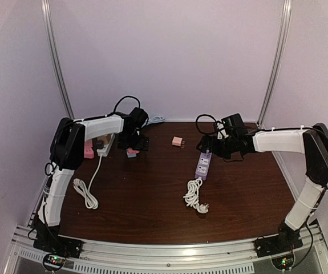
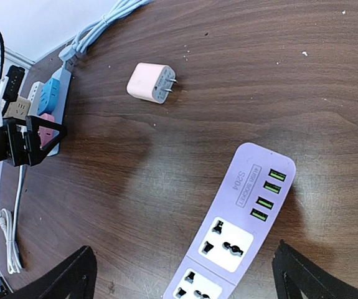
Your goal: Pull the plug off the socket
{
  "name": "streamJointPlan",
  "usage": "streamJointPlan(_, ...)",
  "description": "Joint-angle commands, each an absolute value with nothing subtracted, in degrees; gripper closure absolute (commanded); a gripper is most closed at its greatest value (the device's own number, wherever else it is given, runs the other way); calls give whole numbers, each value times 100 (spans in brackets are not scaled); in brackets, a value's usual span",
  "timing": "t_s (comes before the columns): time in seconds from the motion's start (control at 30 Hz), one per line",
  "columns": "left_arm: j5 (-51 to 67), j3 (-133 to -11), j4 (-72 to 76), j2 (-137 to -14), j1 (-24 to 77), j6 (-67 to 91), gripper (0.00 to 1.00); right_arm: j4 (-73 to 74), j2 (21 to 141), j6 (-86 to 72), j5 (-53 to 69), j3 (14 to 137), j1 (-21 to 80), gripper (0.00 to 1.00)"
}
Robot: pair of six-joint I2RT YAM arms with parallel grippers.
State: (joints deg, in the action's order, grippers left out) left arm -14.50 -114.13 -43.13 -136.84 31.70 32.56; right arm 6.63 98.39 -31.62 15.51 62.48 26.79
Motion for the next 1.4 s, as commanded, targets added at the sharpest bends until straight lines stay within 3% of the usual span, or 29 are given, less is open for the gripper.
streamJointPlan(0.0,-1342,-11668,-4194,-13862,3155,3322,2,613,9948,-3139,1484,6409,2756,0)
streamJointPlan(0.13,-1640,-11668,-4291,-13904,3155,3294,8,605,9974,-3145,1478,6407,2775,0)
streamJointPlan(0.37,-1555,-11488,-4324,-13816,3155,3148,33,587,10020,-3142,1476,6437,2825,0)
streamJointPlan(0.5,-1292,-10952,-4018,-13509,3194,3011,37,611,10081,-3127,1469,6505,2881,0)
streamJointPlan(1.2,-327,-7294,-2799,-11180,4538,3521,38,-818,11598,-4472,2882,7505,3763,0)
streamJointPlan(1.37,-286,-7121,-2651,-10965,4594,3498,19,-1253,12051,-4907,3109,7735,3938,1)
